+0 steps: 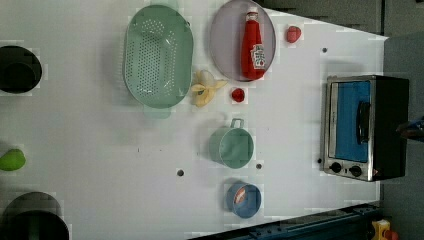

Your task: Flap open oven.

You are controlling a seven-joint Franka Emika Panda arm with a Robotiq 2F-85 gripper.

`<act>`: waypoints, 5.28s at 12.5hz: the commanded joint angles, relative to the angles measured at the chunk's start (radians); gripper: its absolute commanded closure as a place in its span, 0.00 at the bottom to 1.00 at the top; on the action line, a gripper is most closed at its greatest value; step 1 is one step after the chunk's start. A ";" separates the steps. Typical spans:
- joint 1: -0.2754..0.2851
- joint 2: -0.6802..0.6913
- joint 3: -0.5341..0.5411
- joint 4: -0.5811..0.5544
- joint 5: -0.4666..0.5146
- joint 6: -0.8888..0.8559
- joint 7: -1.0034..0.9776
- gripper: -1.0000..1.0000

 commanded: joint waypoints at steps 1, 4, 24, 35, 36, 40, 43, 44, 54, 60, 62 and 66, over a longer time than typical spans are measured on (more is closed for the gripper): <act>-0.015 -0.022 -0.068 -0.043 -0.009 -0.006 -0.234 0.82; -0.037 -0.022 -0.141 -0.092 -0.009 0.047 -0.547 0.82; -0.067 0.308 -0.398 -0.331 -0.005 0.746 -1.268 0.82; -0.028 0.339 -0.369 -0.382 -0.156 0.842 -1.127 0.82; -0.018 0.339 -0.361 -0.384 -0.212 0.838 -1.052 0.82; 0.020 0.341 -0.312 -0.408 -0.372 0.815 -0.840 0.82; 0.038 0.363 -0.265 -0.425 -0.457 0.813 -0.749 0.82; 0.045 0.377 -0.250 -0.429 -0.491 0.813 -0.722 0.82; 0.178 0.623 -0.157 -0.407 -0.877 0.789 -0.061 0.82; 0.221 0.707 -0.157 -0.382 -0.878 0.791 0.068 0.82; 0.221 0.699 -0.157 -0.378 -0.873 0.806 0.068 0.82; 0.218 0.555 -0.158 -0.365 -0.693 0.828 0.070 0.82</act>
